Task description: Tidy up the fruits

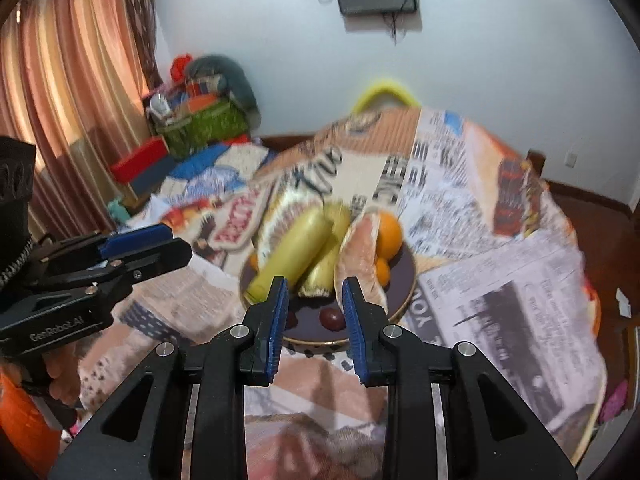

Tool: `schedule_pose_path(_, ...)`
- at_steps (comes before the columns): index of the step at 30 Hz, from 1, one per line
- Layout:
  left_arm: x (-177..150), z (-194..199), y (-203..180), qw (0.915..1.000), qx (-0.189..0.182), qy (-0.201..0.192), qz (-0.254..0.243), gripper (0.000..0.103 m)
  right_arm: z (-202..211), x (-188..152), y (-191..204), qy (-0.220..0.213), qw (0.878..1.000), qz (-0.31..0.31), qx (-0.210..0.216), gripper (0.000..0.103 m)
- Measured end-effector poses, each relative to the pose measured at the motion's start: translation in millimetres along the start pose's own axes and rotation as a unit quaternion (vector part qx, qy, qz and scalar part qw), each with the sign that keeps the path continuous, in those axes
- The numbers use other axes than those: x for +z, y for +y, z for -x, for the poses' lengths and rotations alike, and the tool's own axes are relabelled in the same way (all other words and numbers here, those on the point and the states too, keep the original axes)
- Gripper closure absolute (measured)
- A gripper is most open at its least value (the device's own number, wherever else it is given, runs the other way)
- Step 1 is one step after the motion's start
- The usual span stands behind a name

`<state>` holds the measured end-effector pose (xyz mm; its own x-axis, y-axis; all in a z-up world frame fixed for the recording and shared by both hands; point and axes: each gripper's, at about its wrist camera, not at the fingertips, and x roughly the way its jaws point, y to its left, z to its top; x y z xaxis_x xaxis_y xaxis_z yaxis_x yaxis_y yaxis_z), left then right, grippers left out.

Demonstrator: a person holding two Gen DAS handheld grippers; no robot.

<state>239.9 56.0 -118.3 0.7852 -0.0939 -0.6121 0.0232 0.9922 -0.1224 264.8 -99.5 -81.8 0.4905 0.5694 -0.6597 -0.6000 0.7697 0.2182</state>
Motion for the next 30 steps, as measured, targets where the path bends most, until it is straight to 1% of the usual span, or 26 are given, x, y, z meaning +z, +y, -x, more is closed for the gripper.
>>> schedule_pose_path(6, 15, 74, -22, 0.9975, 0.002, -0.069, -0.014, 0.064, 76, 12, 22, -0.081, 0.996, 0.012, -0.021, 0.077)
schedule_pose_path(10, 16, 127, -36, 0.9925, 0.005, -0.120, -0.024, 0.064, 124, 11, 39, -0.128, 0.991, 0.014, -0.024, 0.077)
schedule_pose_path(13, 14, 167, -46, 0.9872, 0.007, -0.156, -0.032, 0.064, 155, 7, 52, -0.162, 0.986, 0.019, -0.032, 0.077)
schedule_pose_path(14, 13, 176, -48, 0.9857, 0.008, -0.165, -0.035, 0.063, 165, 5, 57, -0.174, 0.984, 0.021, -0.034, 0.077)
schedule_pose_path(16, 10, 197, -54, 0.9818, 0.009, -0.185, -0.041, 0.055, 183, 2, 65, -0.196, 0.980, 0.024, -0.034, 0.077)
schedule_pose_path(17, 7, 205, -57, 0.9801, 0.011, -0.193, -0.045, 0.054, 192, 0, 70, -0.208, 0.977, 0.025, -0.036, 0.076)
schedule_pose_path(19, 2, 223, -64, 0.9755, 0.017, -0.213, -0.053, 0.048, 207, -4, 78, -0.229, 0.972, 0.028, -0.042, 0.069)
schedule_pose_path(20, 0, 228, -66, 0.9740, 0.019, -0.219, -0.055, 0.046, 212, -7, 81, -0.237, 0.970, 0.028, -0.045, 0.060)
schedule_pose_path(21, -3, 234, -68, 0.9724, 0.020, -0.225, -0.058, 0.042, 216, -9, 84, -0.246, 0.968, 0.028, -0.050, 0.056)
schedule_pose_path(22, -5, 239, -70, 0.9714, 0.020, -0.229, -0.059, 0.037, 220, -11, 88, -0.254, 0.965, 0.031, -0.055, 0.055)
schedule_pose_path(23, -6, 241, -72, 0.9708, 0.021, -0.231, -0.060, 0.035, 222, -13, 91, -0.260, 0.963, 0.033, -0.060, 0.054)
schedule_pose_path(25, -10, 247, -74, 0.9693, 0.025, -0.237, -0.062, 0.028, 220, -15, 92, -0.264, 0.962, 0.034, -0.064, 0.049)
schedule_pose_path(26, -11, 248, -75, 0.9688, 0.027, -0.238, -0.062, 0.026, 219, -16, 92, -0.266, 0.961, 0.032, -0.064, 0.042)
schedule_pose_path(27, -12, 249, -74, 0.9685, 0.029, -0.240, -0.061, 0.019, 219, -18, 93, -0.268, 0.961, 0.029, -0.066, 0.036)
schedule_pose_path(28, -13, 250, -74, 0.9682, 0.029, -0.242, -0.059, 0.013, 217, -19, 93, -0.270, 0.960, 0.027, -0.070, 0.034)
schedule_pose_path(30, -15, 253, -74, 0.9675, 0.031, -0.245, -0.055, 0.009, 217, -20, 94, -0.270, 0.960, 0.025, -0.075, 0.028)
